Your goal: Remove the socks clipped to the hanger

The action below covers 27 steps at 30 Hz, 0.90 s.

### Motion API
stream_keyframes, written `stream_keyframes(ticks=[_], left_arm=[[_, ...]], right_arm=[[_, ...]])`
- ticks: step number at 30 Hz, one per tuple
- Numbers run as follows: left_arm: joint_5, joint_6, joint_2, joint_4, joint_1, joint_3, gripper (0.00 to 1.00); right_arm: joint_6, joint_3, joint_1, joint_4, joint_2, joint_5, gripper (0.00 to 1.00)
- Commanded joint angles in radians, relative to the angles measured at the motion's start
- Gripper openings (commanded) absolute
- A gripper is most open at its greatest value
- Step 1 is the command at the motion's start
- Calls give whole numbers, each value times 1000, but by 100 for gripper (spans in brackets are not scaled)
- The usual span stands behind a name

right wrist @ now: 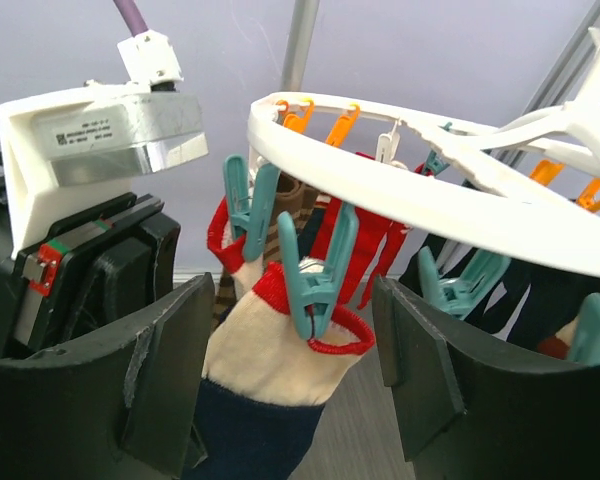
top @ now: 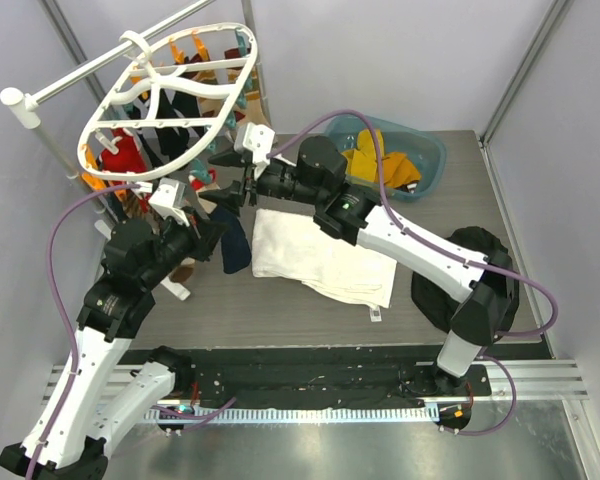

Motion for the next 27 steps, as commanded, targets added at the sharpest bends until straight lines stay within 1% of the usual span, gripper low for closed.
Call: stream_keyframes(ticks=[1,6,11,20,21,22,24,27], left_arm=[[25,25,-5,30,5,-1,0],[25,30,-10,28,5,-9,0],[37,28,-10,31,3,-12,0],[40,28,-10,33,3,-13,0],[40,28,-10,33,3,-15,0],[40,26,-10,34,3,-15,0],[39,26,-8,36,5,-16,0],[40,25,-7,38,3,-15,0]], right_arm=[[-19,82,-6,-19,20,-28,70],[-29,131,-7,-43,57,-32,70],[-28,186,-6,-69,85,-42,64],[4,226,-4,-68,122,-37,61],[14,228,-4,-59,123,-37,59],[17,226,-4,-57,125,-36,55],[23,234,-4,-52,132,-34,50],[27,243,-3,-48,138,-29,50]])
